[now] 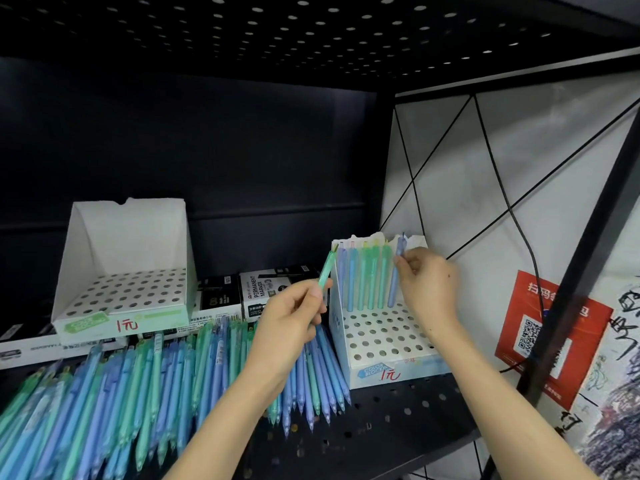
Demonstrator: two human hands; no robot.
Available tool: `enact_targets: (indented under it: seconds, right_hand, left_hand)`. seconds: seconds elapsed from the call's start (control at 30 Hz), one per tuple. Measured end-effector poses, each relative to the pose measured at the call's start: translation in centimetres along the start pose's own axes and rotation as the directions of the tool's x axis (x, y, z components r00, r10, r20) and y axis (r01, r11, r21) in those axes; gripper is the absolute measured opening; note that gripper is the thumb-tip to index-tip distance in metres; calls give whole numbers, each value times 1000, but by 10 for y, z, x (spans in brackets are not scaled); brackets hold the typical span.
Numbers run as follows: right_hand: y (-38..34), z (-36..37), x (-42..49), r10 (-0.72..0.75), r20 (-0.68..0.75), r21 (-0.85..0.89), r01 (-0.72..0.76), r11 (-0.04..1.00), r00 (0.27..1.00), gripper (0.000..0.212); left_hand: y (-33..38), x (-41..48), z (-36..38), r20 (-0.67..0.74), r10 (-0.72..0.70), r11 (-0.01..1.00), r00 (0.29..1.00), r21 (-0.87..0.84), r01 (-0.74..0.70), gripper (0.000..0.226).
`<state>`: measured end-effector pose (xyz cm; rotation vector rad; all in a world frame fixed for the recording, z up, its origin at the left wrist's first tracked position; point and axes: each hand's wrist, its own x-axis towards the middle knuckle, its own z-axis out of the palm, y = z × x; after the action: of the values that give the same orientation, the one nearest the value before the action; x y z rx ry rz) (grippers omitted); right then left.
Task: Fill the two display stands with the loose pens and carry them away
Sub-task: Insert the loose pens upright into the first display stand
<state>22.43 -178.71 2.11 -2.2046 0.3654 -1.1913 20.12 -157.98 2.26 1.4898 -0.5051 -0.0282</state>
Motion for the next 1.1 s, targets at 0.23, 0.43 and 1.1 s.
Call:
enact_targets:
  seconds: [0.23,0.43,1.1]
  right_hand:
    - [-7,0,-5,56,80,-103,-48,994,995,31]
    - [-61,-37,-44,-41,222,337,-37,941,974,25]
    - [-5,-43,-1,-70,-81,-156,57,986,994,23]
  left_hand:
    - [-4,1,2,-1,52,997,999,51,-52,25]
    - [-5,0,8,38,191,965,981,177,-195,29]
    - [-32,9,10,172,69,761,983,628,-163,82]
